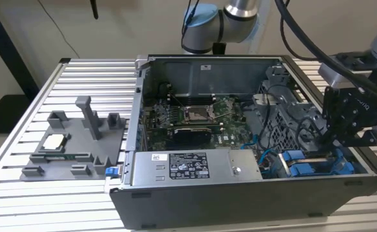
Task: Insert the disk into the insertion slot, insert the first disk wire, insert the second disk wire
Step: 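Insert the first disk wire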
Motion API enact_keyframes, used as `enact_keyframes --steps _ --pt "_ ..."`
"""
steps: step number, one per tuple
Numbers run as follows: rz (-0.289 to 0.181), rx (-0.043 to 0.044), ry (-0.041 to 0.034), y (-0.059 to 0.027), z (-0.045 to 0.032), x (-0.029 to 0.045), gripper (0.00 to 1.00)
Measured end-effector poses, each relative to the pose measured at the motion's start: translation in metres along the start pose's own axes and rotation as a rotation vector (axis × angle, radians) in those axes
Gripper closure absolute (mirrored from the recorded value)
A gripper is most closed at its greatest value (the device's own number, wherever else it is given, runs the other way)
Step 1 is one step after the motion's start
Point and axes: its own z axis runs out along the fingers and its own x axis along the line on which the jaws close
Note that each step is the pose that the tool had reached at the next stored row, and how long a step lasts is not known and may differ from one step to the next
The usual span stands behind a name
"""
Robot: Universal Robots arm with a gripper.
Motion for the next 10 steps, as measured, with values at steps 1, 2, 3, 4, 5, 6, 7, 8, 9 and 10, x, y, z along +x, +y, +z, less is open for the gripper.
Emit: enact_keyframes --steps 1,2,3,4,5,6,7,8,9,10 --pt "0.004 0.0005 0.001 0.0 0.0009 0.0 0.81" --pt "0.006 0.0009 0.0013 0.0 0.0021 0.0001 0.81" --pt "0.007 0.0013 0.0019 0.0 0.0031 0.0001 0.81" --pt "0.009 0.0016 0.0028 -0.0001 0.0039 0.0001 0.81" --pt "0.009 0.0021 0.002 -0.0001 0.0051 0.0 0.81" --pt "0.009 0.0025 0.0021 -0.0001 0.0057 0.0 0.81" --pt "0.01 0.0029 0.002 -0.0001 0.0063 0.0 0.81" --pt "0.01 0.0032 0.0021 -0.0001 0.0074 0.0 0.81" --pt "0.01 0.0034 0.0025 -0.0001 0.009 0.0 0.81" --pt "0.01 0.0036 0.0033 -0.0001 0.01 -0.0003 0.81"
